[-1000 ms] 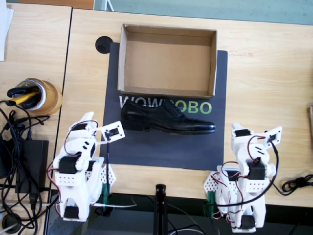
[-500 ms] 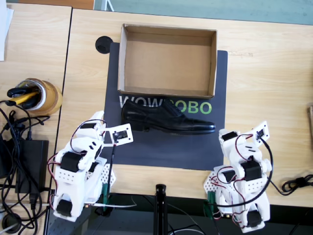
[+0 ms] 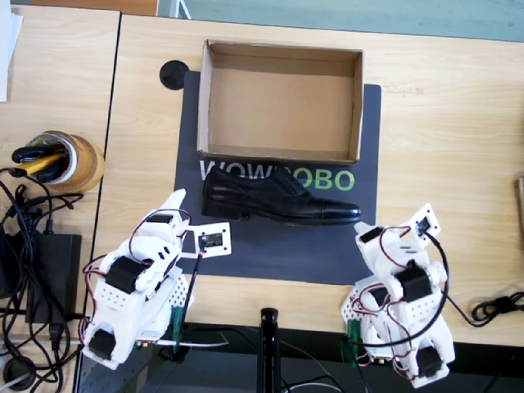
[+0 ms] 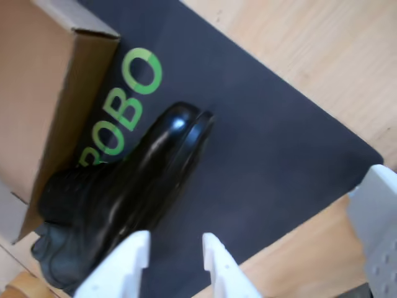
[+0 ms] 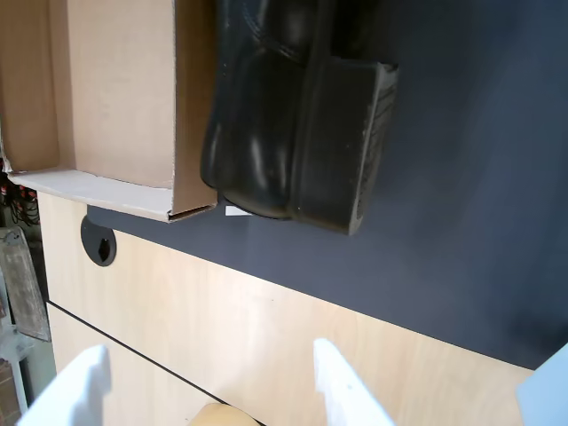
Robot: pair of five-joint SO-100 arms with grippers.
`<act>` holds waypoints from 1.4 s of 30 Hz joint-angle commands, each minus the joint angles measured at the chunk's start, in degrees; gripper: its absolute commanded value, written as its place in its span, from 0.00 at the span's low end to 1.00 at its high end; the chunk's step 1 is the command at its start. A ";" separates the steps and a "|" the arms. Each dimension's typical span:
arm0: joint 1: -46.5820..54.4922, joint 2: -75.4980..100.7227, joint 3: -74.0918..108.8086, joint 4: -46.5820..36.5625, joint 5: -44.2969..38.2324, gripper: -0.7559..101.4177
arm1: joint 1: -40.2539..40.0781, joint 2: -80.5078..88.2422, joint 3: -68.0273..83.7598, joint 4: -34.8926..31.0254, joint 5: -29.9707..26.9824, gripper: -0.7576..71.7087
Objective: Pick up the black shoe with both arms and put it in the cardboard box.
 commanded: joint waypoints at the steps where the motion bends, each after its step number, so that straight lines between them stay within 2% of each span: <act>1: 1.85 2.46 0.62 0.00 0.00 0.38 | -1.23 -1.93 -2.02 0.62 -1.05 0.32; 3: 2.29 4.22 2.55 -0.97 0.70 0.37 | -1.23 -3.52 -2.29 0.62 -1.14 0.40; 6: 2.02 4.66 3.43 -0.53 0.00 0.40 | -1.32 -5.54 -2.46 0.62 -1.14 0.45; 12: 1.85 0.44 3.52 1.05 -1.67 0.44 | -2.55 -10.63 -3.34 0.62 -0.97 0.48; 15: 3.87 -1.76 3.52 0.53 -4.04 0.53 | -3.16 -13.80 -5.45 0.53 -0.44 0.49; 18: 7.38 -2.81 3.52 -2.37 -6.15 0.57 | -4.22 -17.40 -7.12 -0.44 0.26 0.51; 29: 11.34 -14.24 2.81 -12.92 -7.29 0.60 | -8.53 -30.32 -8.79 -5.63 2.29 0.63; 42: 11.78 -21.36 3.16 -21.53 -8.79 0.60 | -9.14 -36.30 -6.33 -11.25 2.46 0.63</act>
